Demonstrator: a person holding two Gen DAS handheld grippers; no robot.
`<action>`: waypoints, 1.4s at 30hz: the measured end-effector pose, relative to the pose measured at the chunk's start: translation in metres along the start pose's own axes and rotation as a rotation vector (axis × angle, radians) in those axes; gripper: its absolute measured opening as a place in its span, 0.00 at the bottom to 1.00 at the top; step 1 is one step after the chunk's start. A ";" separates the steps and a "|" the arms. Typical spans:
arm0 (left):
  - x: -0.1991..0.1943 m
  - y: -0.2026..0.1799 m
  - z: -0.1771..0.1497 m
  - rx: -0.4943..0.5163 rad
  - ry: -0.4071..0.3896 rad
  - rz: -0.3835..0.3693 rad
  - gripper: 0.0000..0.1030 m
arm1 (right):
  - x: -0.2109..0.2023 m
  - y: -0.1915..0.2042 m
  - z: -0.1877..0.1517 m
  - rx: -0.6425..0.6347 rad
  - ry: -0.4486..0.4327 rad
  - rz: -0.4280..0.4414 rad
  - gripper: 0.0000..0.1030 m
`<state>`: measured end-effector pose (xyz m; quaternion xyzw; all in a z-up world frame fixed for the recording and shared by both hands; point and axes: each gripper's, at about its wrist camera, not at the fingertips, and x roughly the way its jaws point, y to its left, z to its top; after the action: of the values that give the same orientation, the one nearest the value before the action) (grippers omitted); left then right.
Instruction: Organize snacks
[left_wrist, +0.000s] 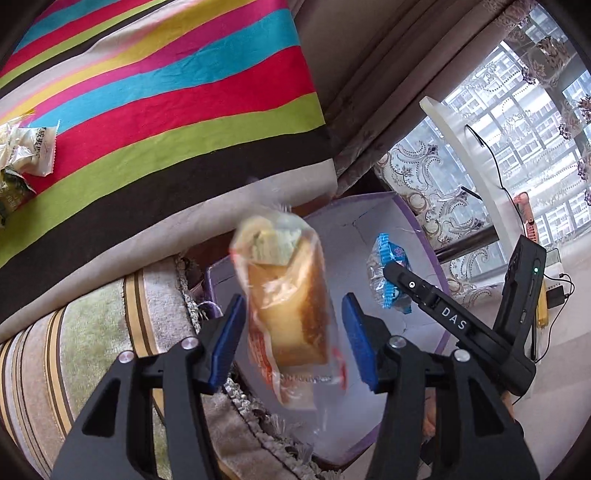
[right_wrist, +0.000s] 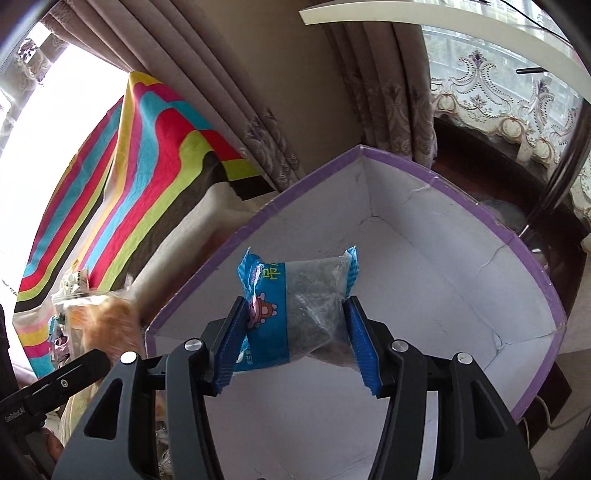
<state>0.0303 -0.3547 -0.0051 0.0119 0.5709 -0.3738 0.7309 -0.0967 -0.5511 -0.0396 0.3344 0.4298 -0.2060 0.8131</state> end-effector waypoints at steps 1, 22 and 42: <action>-0.001 0.000 0.002 0.000 -0.007 0.002 0.69 | 0.000 -0.003 0.000 0.008 -0.003 -0.015 0.56; -0.118 0.102 -0.038 -0.223 -0.253 0.085 0.74 | -0.064 0.161 -0.051 -0.374 -0.077 0.107 0.86; -0.250 0.260 -0.175 -0.499 -0.462 0.480 0.76 | -0.018 0.326 -0.198 -0.724 0.015 0.019 0.96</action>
<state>0.0142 0.0433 0.0384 -0.1172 0.4461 -0.0359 0.8865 -0.0148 -0.1816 0.0146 0.0304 0.4776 -0.0303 0.8775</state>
